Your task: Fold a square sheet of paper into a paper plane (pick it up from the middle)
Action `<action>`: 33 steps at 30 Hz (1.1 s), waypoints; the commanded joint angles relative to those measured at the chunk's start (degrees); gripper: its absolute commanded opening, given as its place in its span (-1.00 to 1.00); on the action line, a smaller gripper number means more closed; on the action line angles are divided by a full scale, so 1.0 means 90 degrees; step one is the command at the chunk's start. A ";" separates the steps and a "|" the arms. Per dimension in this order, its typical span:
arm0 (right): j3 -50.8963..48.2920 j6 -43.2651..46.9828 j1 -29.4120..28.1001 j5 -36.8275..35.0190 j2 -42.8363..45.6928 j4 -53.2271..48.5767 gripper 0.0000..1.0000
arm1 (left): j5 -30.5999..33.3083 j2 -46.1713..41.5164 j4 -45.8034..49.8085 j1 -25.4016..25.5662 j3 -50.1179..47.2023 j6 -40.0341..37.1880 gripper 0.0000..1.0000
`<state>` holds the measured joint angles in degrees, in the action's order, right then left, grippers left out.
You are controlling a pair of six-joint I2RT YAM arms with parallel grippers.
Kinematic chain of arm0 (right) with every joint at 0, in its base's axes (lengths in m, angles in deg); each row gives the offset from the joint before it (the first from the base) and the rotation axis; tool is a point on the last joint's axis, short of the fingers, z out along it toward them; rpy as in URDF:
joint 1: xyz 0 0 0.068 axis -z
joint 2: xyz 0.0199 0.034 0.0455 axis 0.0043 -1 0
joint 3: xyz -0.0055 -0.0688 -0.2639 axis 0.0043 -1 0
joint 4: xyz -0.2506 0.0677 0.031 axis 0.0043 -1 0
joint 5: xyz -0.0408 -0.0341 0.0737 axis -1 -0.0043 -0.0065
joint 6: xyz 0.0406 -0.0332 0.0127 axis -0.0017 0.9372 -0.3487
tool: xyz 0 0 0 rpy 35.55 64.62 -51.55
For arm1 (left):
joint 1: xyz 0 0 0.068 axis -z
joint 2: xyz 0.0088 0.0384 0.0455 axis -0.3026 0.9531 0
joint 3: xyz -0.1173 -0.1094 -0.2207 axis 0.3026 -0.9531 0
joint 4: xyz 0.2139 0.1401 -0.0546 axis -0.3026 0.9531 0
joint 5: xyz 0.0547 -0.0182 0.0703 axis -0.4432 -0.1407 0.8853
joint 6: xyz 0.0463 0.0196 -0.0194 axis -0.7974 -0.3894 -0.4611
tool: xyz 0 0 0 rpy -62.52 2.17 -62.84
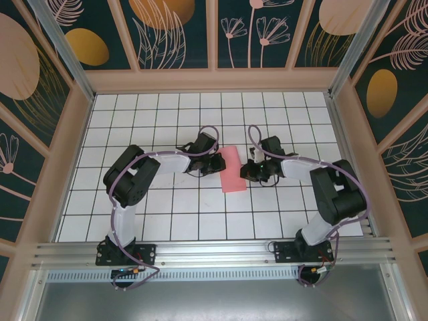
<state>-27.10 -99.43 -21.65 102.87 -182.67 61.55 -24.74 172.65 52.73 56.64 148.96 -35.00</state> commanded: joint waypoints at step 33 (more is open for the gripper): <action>0.0261 -0.1115 0.0040 -0.0312 -0.0709 0.2275 -0.91 | 0.0736 0.0749 0.1128 0.0003 -0.0116 -0.0090 -0.76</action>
<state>-26.43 -107.47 -21.49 100.51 -186.89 76.81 -24.78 173.04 54.07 56.64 149.92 -35.00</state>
